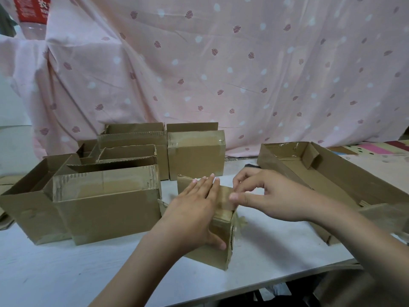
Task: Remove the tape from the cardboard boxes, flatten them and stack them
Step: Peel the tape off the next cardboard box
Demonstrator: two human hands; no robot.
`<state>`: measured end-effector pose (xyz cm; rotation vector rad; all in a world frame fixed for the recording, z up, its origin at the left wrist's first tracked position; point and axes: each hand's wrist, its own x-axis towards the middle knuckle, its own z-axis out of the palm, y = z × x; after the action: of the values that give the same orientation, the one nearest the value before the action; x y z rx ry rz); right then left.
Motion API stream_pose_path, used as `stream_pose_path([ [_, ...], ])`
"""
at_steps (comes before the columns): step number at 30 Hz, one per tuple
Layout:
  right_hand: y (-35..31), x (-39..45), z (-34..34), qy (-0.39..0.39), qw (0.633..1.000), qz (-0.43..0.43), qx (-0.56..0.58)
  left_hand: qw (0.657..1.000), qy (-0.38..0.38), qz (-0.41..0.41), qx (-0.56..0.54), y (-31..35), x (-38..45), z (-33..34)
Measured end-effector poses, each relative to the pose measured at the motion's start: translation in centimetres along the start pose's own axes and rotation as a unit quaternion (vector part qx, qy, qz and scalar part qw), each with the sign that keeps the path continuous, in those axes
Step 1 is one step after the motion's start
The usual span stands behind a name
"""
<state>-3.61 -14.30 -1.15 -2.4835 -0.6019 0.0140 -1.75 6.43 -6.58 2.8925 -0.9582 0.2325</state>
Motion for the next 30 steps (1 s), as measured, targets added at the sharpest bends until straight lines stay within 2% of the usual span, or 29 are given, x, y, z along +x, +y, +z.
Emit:
stream_pose_path([
  [5,-0.9,-0.9,0.7,0.008,0.992,0.018,-0.126,0.999,0.013,-0.030,0.005,0.9,0.3,0.2],
  [12,-1.7,-2.1,1.4,0.035,0.982,0.032,-0.181,0.998,0.023,-0.063,0.012,1.6,0.5,0.5],
  [16,-2.7,-2.8,1.7,0.034,0.961,0.025,-0.272,0.997,0.017,-0.076,0.014,2.1,0.8,0.3],
  [23,-3.0,-3.0,2.7,0.080,0.960,0.036,-0.266,0.996,0.014,-0.086,0.015,2.3,0.6,0.4],
  [26,-3.5,-2.4,2.1,0.060,0.969,0.054,-0.233,0.996,0.008,-0.088,0.018,2.4,0.7,0.3],
  [30,-2.9,-1.7,1.6,-0.006,0.981,0.087,-0.173,0.996,0.010,-0.088,0.018,2.3,0.7,0.4],
])
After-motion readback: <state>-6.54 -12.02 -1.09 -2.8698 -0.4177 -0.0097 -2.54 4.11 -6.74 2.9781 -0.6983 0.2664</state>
